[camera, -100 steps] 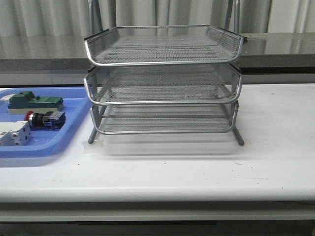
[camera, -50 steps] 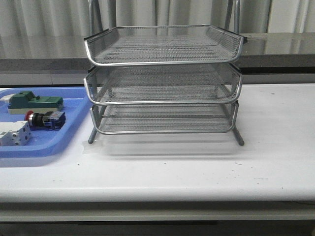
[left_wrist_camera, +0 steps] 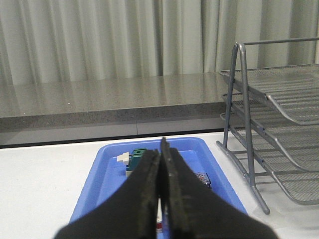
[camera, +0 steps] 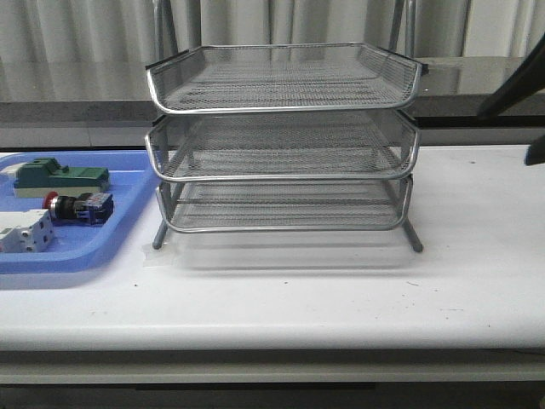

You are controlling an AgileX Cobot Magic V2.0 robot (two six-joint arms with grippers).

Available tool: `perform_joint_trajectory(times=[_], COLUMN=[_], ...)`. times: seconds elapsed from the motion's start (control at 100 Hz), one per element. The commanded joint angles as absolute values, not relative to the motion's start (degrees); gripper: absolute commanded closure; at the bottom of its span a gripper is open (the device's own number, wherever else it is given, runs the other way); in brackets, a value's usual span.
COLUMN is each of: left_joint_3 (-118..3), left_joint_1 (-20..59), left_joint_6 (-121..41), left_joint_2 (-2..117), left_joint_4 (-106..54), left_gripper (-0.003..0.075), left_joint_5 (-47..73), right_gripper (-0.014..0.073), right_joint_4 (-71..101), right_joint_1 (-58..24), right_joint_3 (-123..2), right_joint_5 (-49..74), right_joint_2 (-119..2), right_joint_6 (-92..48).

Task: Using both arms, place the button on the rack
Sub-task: 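Reach the right gripper to the front edge of the middle wire tray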

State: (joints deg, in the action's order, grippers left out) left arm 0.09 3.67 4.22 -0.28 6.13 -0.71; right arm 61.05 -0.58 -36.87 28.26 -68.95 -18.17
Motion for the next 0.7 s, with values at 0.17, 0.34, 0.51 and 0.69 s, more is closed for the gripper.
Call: perform_joint_trajectory(times=[0.17,0.34,0.51,0.69], left_joint_3=[2.8,2.8,2.8,2.8], left_joint_1=[3.5,3.5,3.5,3.5], left_joint_6=[4.8,4.8,4.8,4.8], left_joint_2=[-2.1,-2.1,-2.1,-2.1], left_joint_4=[6.1,6.1,6.1,6.1], left_gripper=[0.0740,0.0740,0.0740,0.0740], left_joint_5=[-5.4,-5.4,-5.4,-5.4], right_gripper=[0.0267,0.0267,0.0267,0.0267], right_joint_4=[87.8,91.9,91.9,91.9], right_joint_1=[-0.6,-0.6,-0.6,-0.6], right_joint_3=[-41.4,-44.0,-47.2,-50.5], right_joint_5=[31.0,33.2,34.8,35.8], right_joint_2=[-79.3,-85.8,-90.4,-93.7], right_joint_6=[-44.4,-49.0,-49.8,-50.0])
